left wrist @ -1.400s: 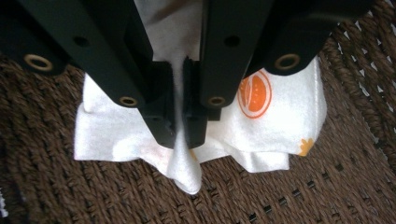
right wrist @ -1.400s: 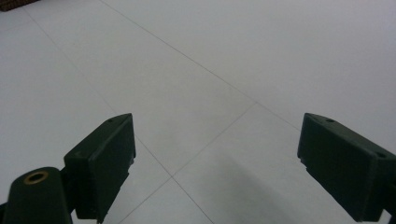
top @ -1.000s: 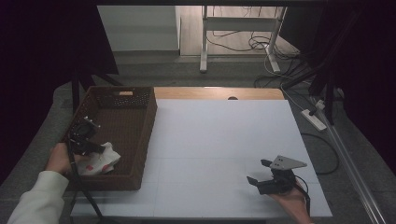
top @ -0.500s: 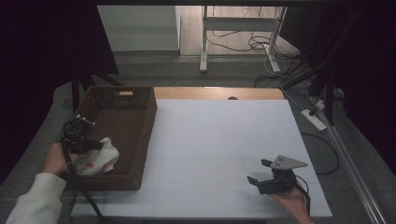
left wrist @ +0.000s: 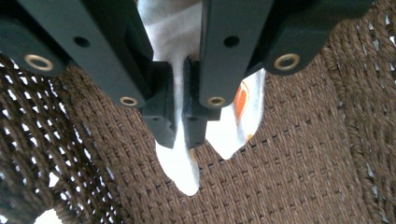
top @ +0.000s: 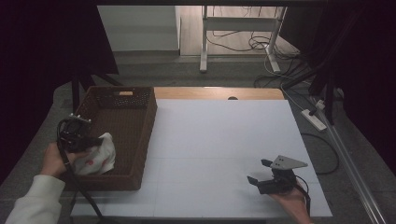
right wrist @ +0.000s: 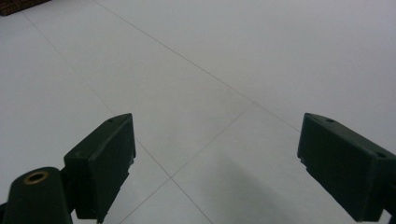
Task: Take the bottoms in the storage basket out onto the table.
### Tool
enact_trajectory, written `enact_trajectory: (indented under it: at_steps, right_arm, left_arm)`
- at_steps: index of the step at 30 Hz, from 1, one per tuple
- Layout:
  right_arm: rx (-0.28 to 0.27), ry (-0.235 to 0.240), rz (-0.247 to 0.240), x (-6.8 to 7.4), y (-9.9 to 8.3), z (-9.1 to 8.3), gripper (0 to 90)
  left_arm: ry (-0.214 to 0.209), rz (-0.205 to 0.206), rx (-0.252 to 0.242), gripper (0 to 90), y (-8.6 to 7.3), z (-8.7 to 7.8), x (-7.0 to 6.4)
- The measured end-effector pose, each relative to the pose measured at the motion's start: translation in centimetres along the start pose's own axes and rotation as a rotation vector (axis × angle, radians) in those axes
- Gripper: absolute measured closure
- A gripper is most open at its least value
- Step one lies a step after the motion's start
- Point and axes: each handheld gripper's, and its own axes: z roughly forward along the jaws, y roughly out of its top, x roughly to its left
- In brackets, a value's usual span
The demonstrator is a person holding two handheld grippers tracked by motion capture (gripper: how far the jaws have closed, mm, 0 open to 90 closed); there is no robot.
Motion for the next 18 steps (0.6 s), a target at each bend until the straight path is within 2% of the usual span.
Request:
enact_trajectory:
  at_steps: [8,18]
  right_arm:
    - [-0.001,0.0,0.001,0.0,0.0,0.0,11.6]
    - [0.002,-0.003,0.0,0.0,0.0,0.0,11.6]
  left_arm:
    - [-0.002,-0.002,-0.082,85.0,-0.1,-1.0,-0.8]
    - [-0.015,-0.006,-0.135,84.9,-0.1,-1.8,-1.2]
